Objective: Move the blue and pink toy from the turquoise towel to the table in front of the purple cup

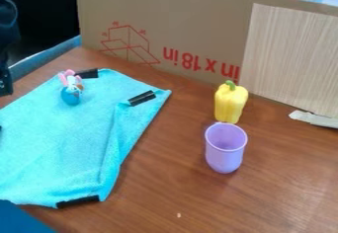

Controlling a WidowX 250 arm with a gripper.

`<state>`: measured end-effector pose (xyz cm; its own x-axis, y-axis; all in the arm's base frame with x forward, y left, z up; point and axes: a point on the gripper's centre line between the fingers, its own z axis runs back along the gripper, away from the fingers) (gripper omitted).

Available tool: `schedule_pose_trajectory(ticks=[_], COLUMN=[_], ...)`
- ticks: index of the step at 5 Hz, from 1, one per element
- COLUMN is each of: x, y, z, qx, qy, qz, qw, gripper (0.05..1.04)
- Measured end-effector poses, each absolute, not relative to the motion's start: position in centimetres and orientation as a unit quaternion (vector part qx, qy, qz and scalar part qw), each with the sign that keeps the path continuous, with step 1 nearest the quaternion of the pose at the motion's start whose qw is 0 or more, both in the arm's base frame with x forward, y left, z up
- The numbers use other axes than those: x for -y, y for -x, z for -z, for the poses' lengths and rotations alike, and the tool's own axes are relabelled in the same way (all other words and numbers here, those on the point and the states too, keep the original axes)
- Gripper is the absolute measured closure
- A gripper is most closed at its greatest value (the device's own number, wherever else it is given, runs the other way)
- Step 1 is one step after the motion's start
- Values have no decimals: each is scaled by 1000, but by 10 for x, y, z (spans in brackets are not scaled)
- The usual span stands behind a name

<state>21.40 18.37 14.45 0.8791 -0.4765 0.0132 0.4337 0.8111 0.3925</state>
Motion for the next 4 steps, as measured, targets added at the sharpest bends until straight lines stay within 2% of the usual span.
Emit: schedule_pose_trajectory(ticks=[1, 3, 4], x=[-182, -196, -206], y=[-213, -245, -264], z=[-138, -178, -182], qx=[47, 5, 2], qy=[-177, -27, 41], qz=[236, 121, 26], qw=[954, 992, 999], gripper=[83, 83, 83])
